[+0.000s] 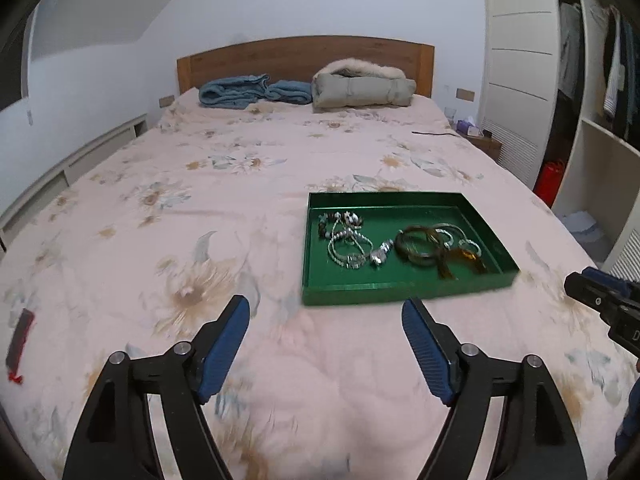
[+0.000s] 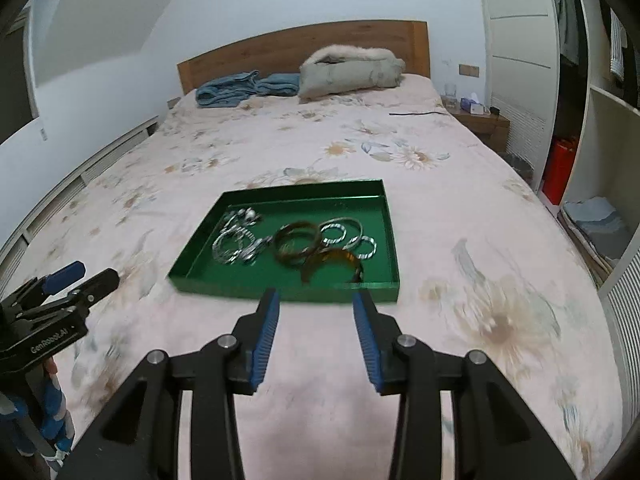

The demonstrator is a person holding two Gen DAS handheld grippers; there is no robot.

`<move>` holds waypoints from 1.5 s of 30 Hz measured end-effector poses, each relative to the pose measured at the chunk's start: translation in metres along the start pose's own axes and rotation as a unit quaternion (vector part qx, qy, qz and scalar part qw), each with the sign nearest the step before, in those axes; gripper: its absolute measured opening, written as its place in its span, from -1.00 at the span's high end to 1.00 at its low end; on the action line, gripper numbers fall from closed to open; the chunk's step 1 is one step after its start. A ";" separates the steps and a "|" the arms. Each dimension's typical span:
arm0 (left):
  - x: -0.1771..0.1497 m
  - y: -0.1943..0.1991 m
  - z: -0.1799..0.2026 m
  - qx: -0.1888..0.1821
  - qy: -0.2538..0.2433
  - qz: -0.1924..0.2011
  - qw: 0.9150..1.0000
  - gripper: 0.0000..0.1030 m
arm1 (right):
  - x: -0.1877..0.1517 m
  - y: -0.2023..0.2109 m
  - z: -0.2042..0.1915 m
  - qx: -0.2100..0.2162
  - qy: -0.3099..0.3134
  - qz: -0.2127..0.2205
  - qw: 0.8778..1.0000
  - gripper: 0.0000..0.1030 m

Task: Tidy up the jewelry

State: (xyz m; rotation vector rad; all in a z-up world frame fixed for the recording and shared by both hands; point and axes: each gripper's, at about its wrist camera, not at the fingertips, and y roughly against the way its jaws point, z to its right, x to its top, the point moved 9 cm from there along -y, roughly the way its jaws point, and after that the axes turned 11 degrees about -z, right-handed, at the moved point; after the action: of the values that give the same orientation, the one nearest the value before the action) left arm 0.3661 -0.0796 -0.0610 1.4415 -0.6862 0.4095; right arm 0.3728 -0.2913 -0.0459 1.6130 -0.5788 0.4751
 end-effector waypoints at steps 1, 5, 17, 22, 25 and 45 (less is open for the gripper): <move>-0.005 0.008 0.001 0.003 -0.002 0.003 1.000 -0.53 | -0.008 0.010 -0.004 0.000 0.005 0.002 1.000 0.26; -0.029 0.046 0.005 0.007 -0.010 0.021 1.000 -0.61 | -0.034 0.040 -0.016 -0.004 0.020 0.012 1.000 0.18; -0.086 0.129 0.010 0.005 -0.020 0.052 0.998 -0.71 | -0.097 0.112 -0.044 -0.019 0.059 0.037 0.997 -0.01; -0.098 0.149 0.006 0.008 -0.020 0.063 0.998 -0.75 | -0.110 0.132 -0.048 -0.022 0.064 0.048 0.997 -0.04; -0.104 0.159 0.005 0.010 -0.020 0.071 0.997 -0.77 | -0.119 0.141 -0.049 -0.028 0.067 0.054 0.996 -0.05; -0.120 0.198 0.011 0.012 -0.024 0.099 0.995 -0.99 | -0.144 0.170 -0.038 -0.041 0.057 0.075 0.995 -0.36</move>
State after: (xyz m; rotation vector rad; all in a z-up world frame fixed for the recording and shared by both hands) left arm 0.1479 -0.0511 0.0110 1.4142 -0.8693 0.5405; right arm 0.1552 -0.2533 0.0037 1.4607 -0.6277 0.6434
